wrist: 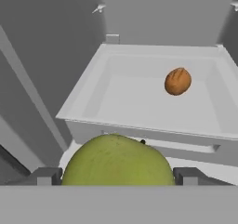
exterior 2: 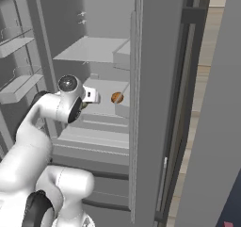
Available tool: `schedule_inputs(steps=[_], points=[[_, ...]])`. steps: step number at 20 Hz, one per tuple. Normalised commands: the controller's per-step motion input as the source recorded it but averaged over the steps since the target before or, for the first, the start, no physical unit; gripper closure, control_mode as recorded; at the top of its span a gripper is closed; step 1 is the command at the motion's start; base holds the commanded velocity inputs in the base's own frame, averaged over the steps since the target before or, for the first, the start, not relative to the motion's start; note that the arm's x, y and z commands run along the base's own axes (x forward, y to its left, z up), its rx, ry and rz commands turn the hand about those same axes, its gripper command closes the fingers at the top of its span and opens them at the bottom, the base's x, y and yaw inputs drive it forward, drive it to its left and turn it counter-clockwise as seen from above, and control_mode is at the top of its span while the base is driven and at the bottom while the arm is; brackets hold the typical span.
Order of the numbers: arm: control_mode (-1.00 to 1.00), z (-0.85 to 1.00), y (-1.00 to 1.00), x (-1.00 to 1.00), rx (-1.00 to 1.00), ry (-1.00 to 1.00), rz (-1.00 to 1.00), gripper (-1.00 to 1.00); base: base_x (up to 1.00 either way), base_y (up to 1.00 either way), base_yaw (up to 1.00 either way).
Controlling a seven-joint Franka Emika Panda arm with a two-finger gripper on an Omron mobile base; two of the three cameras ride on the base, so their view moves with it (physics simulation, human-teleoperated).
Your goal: Move the chicken breast and apple from the top shelf to the second highest shelf to make space. Then, place the pitcher from the counter on the cleared top shelf.
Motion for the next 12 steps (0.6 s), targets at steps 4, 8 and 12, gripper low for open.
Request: schedule_inputs(steps=[4,8,12], points=[[-1.00,-0.06,0.00,0.50,0.00,0.01,0.00,1.00,0.00,0.00,0.00],[-1.00,-0.07,0.00,0.48,0.00,0.00,0.00,1.00,0.00,0.00,0.00],[-1.00,-0.12,0.00,0.41,0.00,0.00,0.00,1.00,0.00,0.00,0.00]])
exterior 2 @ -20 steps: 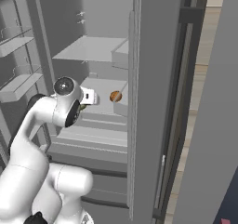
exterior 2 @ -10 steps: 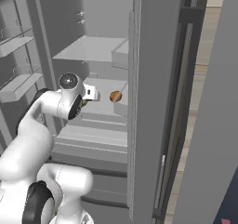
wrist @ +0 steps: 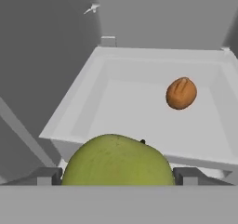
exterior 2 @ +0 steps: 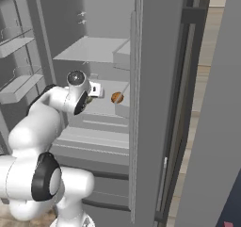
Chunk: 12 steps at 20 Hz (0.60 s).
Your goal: Move the chicken breast and apple from the top shelf to the second highest shelf to make space. Then, place the pitcher from the counter on the cleared top shelf.
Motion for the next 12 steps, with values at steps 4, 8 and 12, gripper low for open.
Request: schedule_inputs(steps=[4,8,12], points=[[-1.00,-0.21,0.00,0.26,0.00,0.00,0.00,1.00,0.00,0.00,0.00],[-1.00,-0.28,0.00,0.20,0.00,0.00,0.00,1.00,0.00,0.00,0.00],[-1.00,-0.30,0.00,0.22,0.00,0.00,0.00,1.00,0.00,0.00,0.00]])
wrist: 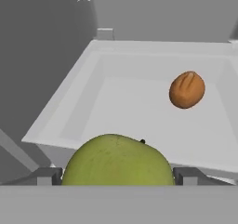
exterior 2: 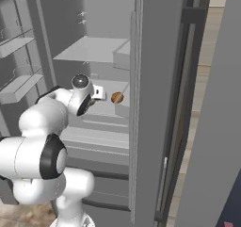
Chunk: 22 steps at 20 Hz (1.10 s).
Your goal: Move the chicken breast and apple from the top shelf to the second highest shelf to make space. Then, place the pitcher from the counter on the cleared top shelf.
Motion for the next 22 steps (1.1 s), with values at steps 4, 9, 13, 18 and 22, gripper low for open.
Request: schedule_inputs(steps=[4,9,13,18,22], points=[[-1.00,-0.27,0.00,0.25,0.00,0.00,0.00,1.00,0.00,0.00,0.00],[-1.00,-0.27,0.00,0.29,0.00,0.00,0.00,1.00,0.00,0.00,0.00],[-1.00,-0.25,0.00,0.31,0.00,0.00,0.00,1.00,0.00,0.00,0.00],[-1.00,-0.22,0.00,0.35,0.00,0.00,0.00,1.00,0.00,0.00,0.00],[-1.00,-0.19,0.00,0.42,0.00,0.00,0.00,1.00,0.00,0.00,0.00]])
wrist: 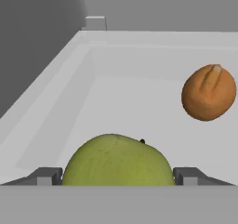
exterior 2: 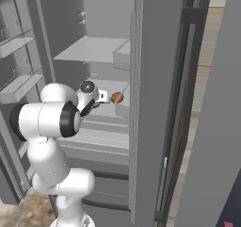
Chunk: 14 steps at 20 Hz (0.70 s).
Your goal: Move the chicken breast and apple from the top shelf to the second highest shelf to make space. Then, place the pitcher from the counter on the cleared top shelf.
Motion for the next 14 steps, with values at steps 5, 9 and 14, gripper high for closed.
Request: schedule_inputs(steps=[5,9,14], points=[[-1.00,-0.10,0.00,0.50,0.00,0.00,0.00,1.00,0.00,0.00,0.00],[-1.00,-0.07,0.00,0.52,0.00,0.00,0.00,1.00,0.00,0.00,0.00],[-1.00,-0.11,0.00,0.49,0.00,0.00,0.00,1.00,0.00,0.00,0.00]])
